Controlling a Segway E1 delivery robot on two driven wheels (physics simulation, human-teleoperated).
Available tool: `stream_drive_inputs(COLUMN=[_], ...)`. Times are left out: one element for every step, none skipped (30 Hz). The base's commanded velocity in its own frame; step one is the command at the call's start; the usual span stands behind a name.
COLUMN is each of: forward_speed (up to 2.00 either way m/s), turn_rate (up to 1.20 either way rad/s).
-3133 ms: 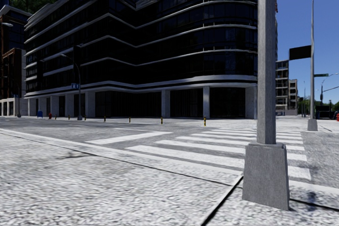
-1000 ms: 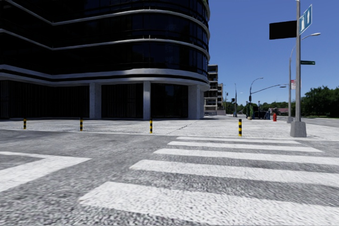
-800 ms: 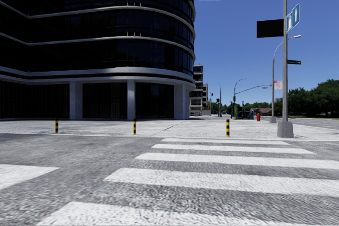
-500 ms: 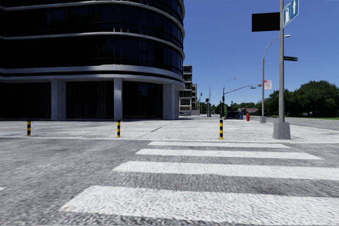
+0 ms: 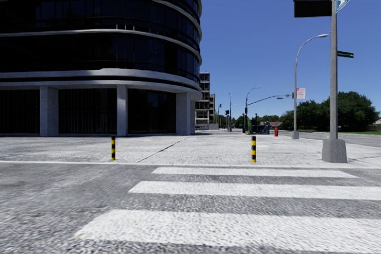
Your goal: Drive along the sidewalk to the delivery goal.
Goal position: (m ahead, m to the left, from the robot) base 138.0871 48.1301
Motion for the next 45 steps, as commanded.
stream_drive_inputs(forward_speed=[2.00,2.00,2.00,2.00,2.00,2.00,2.00,2.00,2.00,2.00,2.00,2.00,2.00,2.00,2.00,2.00,2.00,2.00,2.00,2.00,2.00,2.00,2.00,2.00,2.00,2.00,2.00,2.00,2.00,2.00,2.00,2.00,2.00,2.00,2.00,2.00,2.00,2.00,2.00,2.00,2.00,2.00,2.00,2.00,2.00], turn_rate=[0.00,0.00,0.00,0.00,-0.04,-0.25,-0.25,-0.45,-0.52,-0.51,-0.51,-0.37,-0.09,0.00,0.00,0.00,0.00,0.00,0.00,0.00,0.00,0.00,0.00,0.00,0.00,0.00,0.00,0.00,0.00,0.00,-0.19,-0.19,-0.29,-0.32,-0.33,-0.24,-0.24,-0.01,0.00,0.00,0.00,0.00,0.00,0.00,0.00])
